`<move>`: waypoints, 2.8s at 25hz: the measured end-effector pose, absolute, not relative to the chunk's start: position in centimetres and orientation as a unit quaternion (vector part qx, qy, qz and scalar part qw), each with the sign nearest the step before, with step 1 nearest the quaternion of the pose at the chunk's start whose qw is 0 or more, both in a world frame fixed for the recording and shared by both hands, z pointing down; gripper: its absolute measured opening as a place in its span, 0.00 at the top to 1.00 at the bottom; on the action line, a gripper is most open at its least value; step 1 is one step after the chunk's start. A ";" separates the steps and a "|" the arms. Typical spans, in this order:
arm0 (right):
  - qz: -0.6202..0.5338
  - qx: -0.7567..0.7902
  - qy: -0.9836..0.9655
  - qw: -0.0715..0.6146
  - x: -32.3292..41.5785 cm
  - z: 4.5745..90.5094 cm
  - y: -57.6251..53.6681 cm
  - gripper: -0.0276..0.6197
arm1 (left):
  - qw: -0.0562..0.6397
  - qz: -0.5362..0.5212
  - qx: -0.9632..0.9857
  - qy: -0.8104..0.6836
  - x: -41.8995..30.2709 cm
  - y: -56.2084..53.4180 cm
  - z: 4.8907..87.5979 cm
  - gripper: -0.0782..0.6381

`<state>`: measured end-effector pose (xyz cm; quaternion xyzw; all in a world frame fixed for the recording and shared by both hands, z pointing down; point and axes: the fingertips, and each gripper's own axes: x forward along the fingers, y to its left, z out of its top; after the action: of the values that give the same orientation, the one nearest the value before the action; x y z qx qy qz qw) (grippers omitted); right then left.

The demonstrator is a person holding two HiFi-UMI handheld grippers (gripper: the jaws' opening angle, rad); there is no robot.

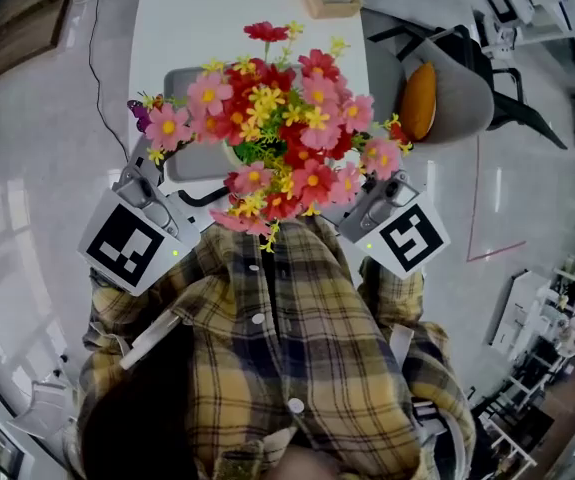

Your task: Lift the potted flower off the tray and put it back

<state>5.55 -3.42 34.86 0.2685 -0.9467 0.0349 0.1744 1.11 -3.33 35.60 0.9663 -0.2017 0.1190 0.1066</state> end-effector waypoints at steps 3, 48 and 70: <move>0.037 0.266 -0.948 0.171 5.5 34.9 -3.3 0.37 | 0.109 0.115 0.966 -0.205 1.1 -3.3 35.5 0.41; 0.039 0.259 -0.953 0.155 5.2 34.9 -3.3 0.37 | 0.117 0.133 0.960 -0.216 0.9 -3.1 35.5 0.41; 0.079 0.277 -0.940 0.183 5.1 35.2 -2.7 0.37 | 0.121 0.173 0.962 -0.170 0.7 -2.6 35.7 0.41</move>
<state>5.08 -2.70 35.21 0.2770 -0.9399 0.0794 0.1832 0.73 -2.63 35.71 0.9625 -0.1704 0.1734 0.1206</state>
